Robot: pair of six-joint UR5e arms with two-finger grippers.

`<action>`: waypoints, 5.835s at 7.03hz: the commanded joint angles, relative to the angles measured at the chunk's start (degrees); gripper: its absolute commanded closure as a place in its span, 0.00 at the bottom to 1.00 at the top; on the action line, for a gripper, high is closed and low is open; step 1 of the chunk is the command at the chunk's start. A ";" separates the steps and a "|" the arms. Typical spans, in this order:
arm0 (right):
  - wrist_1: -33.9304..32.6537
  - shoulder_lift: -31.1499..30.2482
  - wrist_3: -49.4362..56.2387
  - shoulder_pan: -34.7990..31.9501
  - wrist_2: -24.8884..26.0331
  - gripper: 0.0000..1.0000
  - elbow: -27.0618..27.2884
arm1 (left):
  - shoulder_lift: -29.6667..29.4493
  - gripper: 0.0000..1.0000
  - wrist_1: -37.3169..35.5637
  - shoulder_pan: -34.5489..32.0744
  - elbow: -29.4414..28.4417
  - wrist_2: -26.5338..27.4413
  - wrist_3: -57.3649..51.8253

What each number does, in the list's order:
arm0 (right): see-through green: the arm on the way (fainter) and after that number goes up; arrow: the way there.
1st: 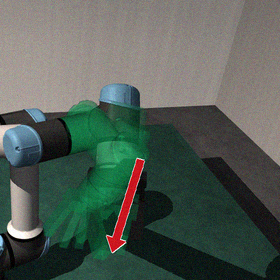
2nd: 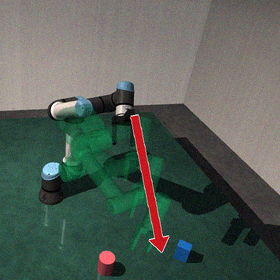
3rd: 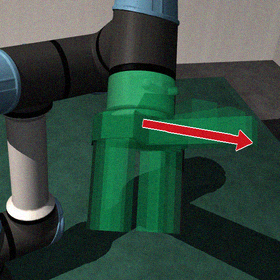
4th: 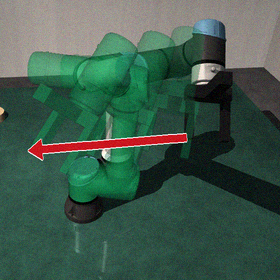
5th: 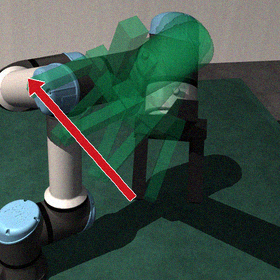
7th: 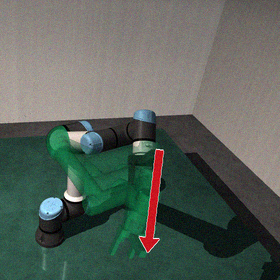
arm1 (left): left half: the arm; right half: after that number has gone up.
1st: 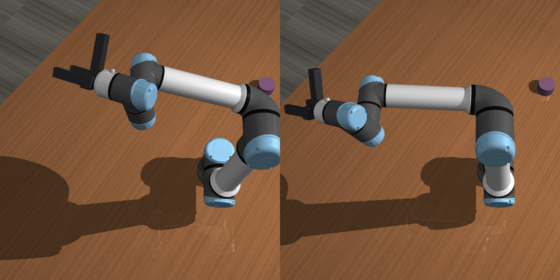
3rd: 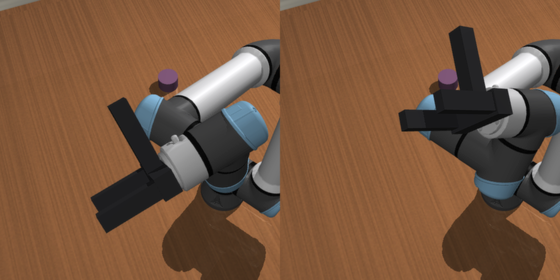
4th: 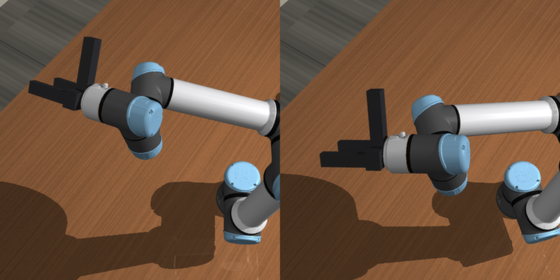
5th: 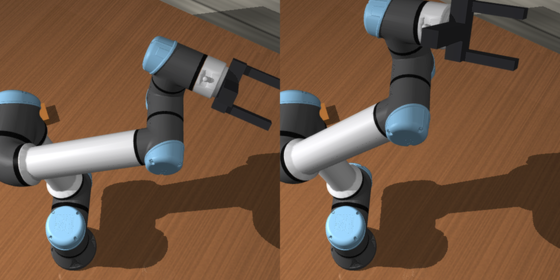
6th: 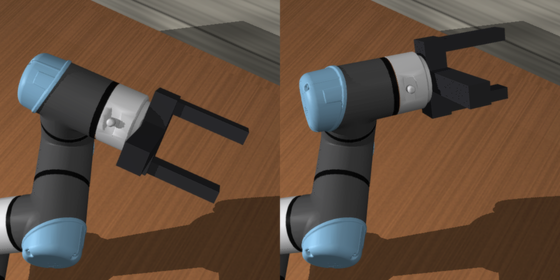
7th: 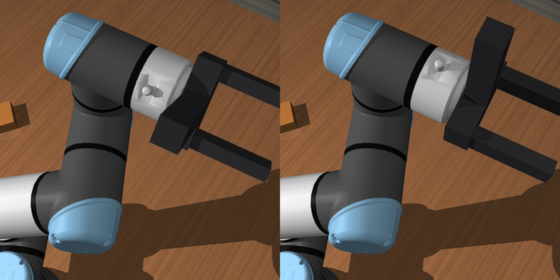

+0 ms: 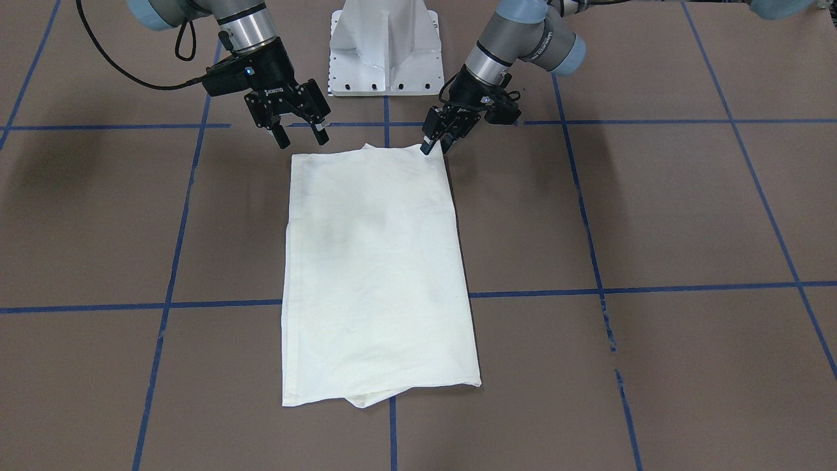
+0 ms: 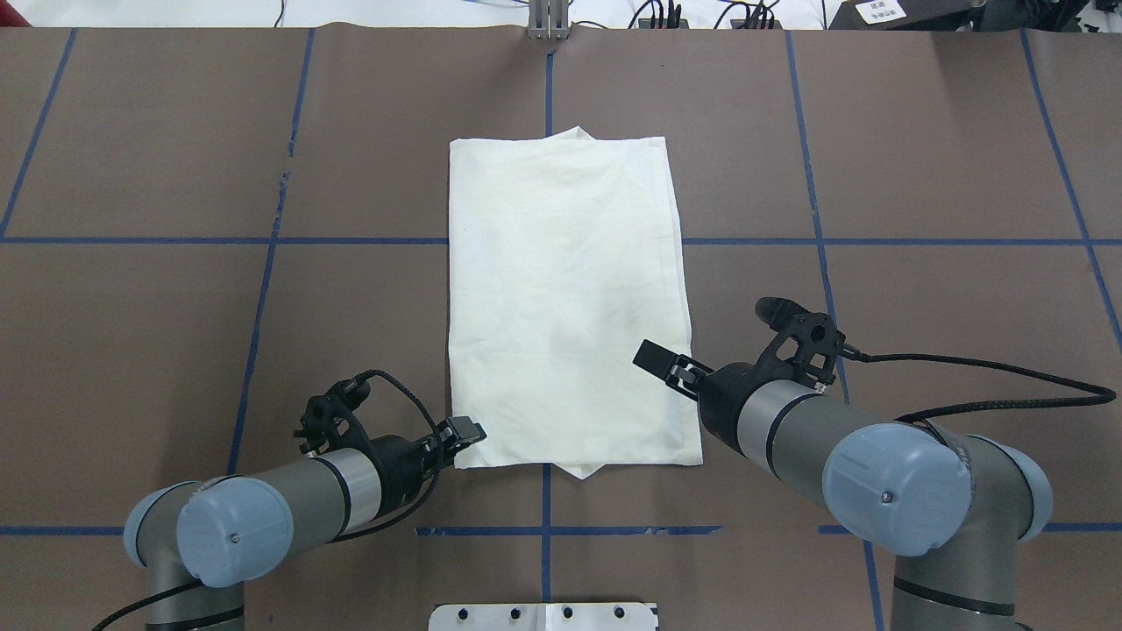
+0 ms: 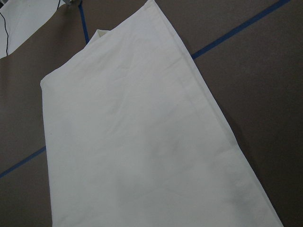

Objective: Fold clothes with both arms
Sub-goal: 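Move both grippers to the shirt corners nearest the robot, then lower both grippers and grasp the two near corners of the shirt, then lift the near edge with both grippers and fold it toward the far edge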

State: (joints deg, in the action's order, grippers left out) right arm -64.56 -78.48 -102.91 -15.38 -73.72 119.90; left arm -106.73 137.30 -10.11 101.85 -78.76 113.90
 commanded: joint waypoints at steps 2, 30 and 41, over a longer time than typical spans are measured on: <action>0.05 -0.01 -0.10 0.09 0.07 0.00 -0.01 | -0.23 0.48 -0.02 0.26 -0.24 0.09 0.00; -26.10 10.55 -20.05 3.94 -2.57 1.00 3.71 | 0.12 1.00 -22.70 -0.18 24.21 -2.19 -2.82; -28.29 21.26 -15.83 -7.11 -4.41 1.00 -10.61 | -10.68 1.00 -38.69 -13.16 16.75 -8.50 -15.10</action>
State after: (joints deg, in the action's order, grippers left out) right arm -96.09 -57.63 -119.20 -20.77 -77.80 113.74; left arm -115.61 98.53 -20.41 122.32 -85.53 100.90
